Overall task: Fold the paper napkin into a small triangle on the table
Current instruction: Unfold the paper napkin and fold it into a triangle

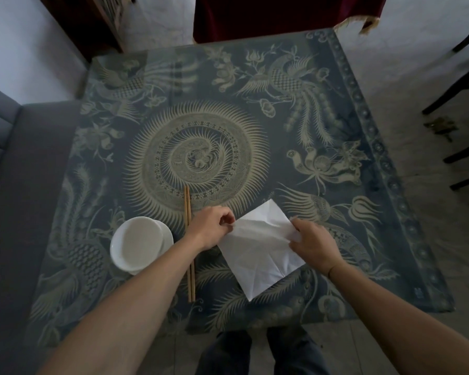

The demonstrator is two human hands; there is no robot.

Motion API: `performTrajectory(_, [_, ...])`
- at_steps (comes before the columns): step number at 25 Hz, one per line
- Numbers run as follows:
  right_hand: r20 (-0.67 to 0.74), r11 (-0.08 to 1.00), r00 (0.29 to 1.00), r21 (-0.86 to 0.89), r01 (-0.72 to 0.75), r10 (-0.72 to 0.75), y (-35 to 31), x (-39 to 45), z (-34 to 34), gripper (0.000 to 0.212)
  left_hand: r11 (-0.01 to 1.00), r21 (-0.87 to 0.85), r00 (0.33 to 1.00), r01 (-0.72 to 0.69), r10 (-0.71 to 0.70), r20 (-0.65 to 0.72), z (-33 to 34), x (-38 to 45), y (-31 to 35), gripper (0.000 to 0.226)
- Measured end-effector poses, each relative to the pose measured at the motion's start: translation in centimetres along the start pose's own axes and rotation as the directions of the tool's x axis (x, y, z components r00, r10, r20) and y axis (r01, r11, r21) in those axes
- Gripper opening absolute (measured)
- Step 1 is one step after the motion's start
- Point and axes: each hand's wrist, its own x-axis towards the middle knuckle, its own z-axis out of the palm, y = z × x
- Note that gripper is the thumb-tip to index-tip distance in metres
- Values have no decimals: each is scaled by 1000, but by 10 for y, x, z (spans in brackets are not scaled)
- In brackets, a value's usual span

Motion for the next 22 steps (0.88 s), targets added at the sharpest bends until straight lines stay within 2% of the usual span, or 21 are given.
performTrajectory(4, [-91, 972, 978, -162, 172, -188, 6, -21, 8, 25, 993, 69, 994, -94, 98, -55, 0, -13, -5, 23])
performTrajectory(11, [-186, 904, 910, -299, 306, -370, 9, -46, 13, 42, 949, 227, 970, -217, 235, -54, 9, -32, -11, 18])
performTrajectory(16, [-181, 866, 879, -344, 364, -441, 9, -51, 14, 39, 925, 282, 961, -256, 276, -34, 11, -39, -12, 17])
performTrajectory(22, [-184, 864, 874, -337, 375, -451, 16, -55, 18, 27, 925, 276, 957, -261, 285, -48, 11, -44, -17, 18])
